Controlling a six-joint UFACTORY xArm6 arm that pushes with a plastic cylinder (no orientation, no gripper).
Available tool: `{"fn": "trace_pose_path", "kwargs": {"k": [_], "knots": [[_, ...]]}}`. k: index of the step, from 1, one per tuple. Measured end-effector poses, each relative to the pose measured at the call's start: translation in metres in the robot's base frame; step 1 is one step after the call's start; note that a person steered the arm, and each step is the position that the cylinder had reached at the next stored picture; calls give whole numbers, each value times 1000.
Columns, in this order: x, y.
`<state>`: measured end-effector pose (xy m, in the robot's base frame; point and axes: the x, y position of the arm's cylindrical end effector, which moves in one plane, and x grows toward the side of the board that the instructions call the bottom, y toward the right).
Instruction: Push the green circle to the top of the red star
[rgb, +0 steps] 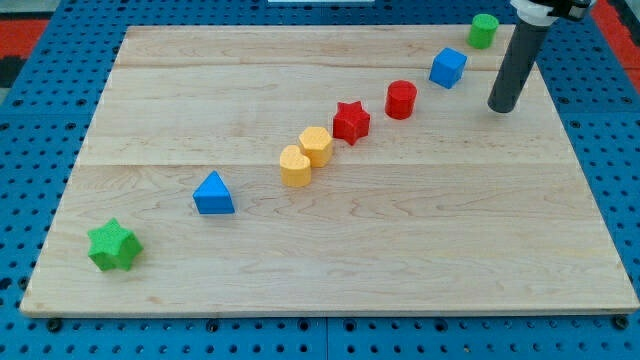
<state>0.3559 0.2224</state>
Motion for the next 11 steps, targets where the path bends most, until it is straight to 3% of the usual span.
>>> {"fn": "trace_pose_path", "kwargs": {"k": [3, 5, 6, 8, 9, 11], "knots": [[1, -3], [7, 77], [15, 73], [-134, 88], [-164, 48], [-96, -117]]}}
